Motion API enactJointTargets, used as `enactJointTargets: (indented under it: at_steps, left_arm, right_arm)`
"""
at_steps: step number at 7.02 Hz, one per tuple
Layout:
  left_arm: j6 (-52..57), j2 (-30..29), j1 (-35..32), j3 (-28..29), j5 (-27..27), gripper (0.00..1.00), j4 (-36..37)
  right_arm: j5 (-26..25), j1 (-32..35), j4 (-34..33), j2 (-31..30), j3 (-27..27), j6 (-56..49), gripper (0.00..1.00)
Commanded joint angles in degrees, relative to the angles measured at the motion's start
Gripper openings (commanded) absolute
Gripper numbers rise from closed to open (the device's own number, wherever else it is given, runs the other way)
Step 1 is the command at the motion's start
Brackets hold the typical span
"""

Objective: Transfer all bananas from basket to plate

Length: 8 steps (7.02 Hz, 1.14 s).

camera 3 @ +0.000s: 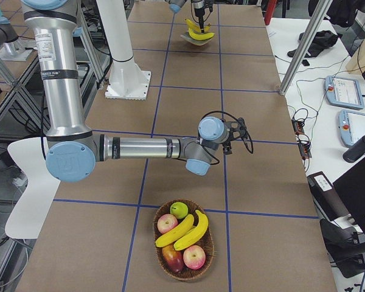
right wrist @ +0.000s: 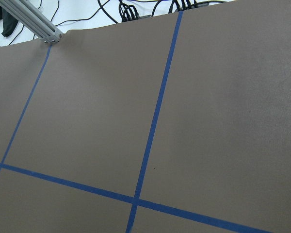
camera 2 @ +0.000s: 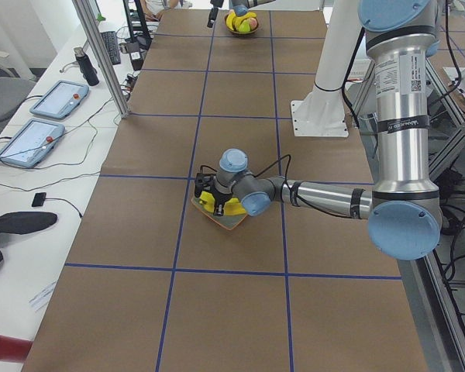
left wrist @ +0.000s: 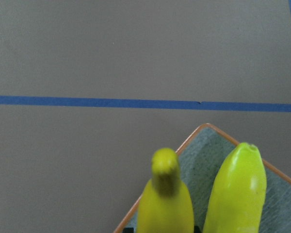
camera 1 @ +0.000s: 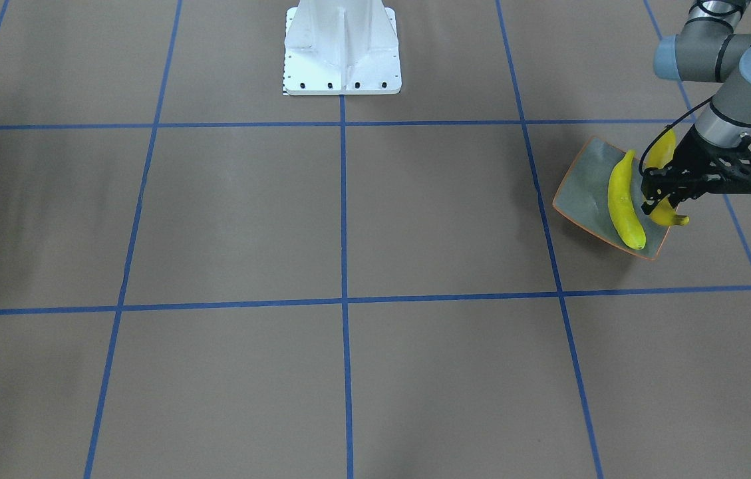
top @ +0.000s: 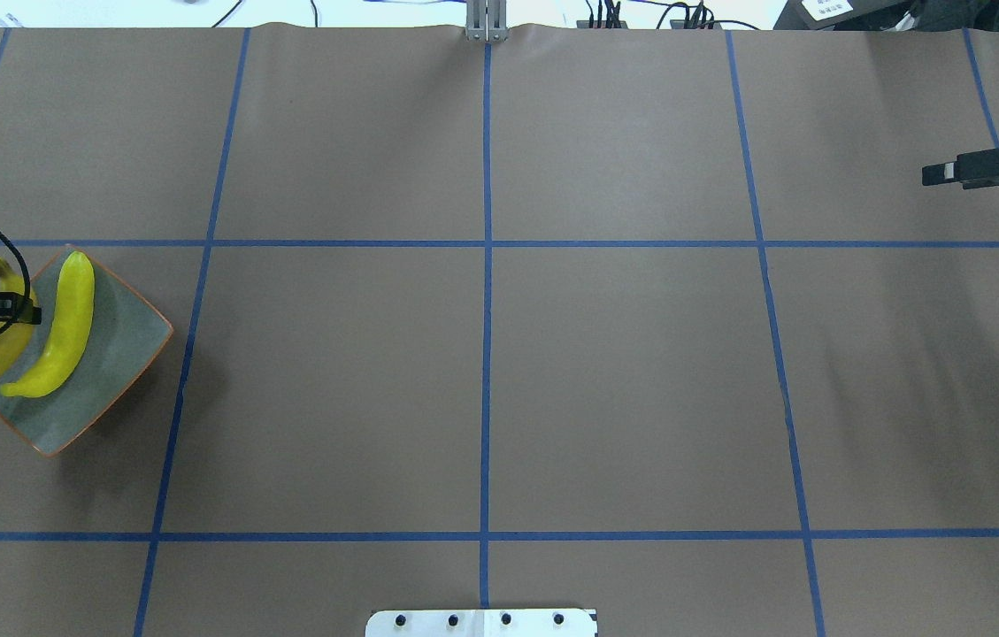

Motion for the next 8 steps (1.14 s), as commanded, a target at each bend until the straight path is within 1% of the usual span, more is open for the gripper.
enactJointTargets:
  at_steps: [1,2,3,4,5,7,8]
  left_arm:
    - [0.1,0.0,0.8,0.1,0.1,0.00,0.0]
    - [0.1,-0.2,0.8,0.2,0.1,0.00,0.0]
    - [0.2,-0.3,0.8,0.2,0.1,0.05,0.0]
    - [0.3,-0.4,0.9,0.5,0.1,0.82,0.0]
    - [0.5,-0.4,0.9,0.5,0.1,0.99,0.0]
    - [0.7,-0.6,0.6,-0.9,-0.7,1.00,-0.1]
    - [0.6,-0.2,0.4,-2.7,-2.6,1.00,0.1]
  right_arm:
    - [0.0,0.0,0.1,-0.4,0.2,0.0,1.00]
    - [0.0,0.0,0.1,-0.7,0.5,0.1,1.00]
    - [0.1,0.0,0.1,-0.7,0.5,0.1,1.00]
    - [0.0,0.0,0.1,-0.7,0.4,0.1,1.00]
    - [0.0,0.0,0.1,-0.7,0.4,0.1,1.00]
    - [-0.1,0.0,0.1,-0.7,0.3,0.1,1.00]
    - [-0.1,0.0,0.1,-0.7,0.3,0.1,1.00]
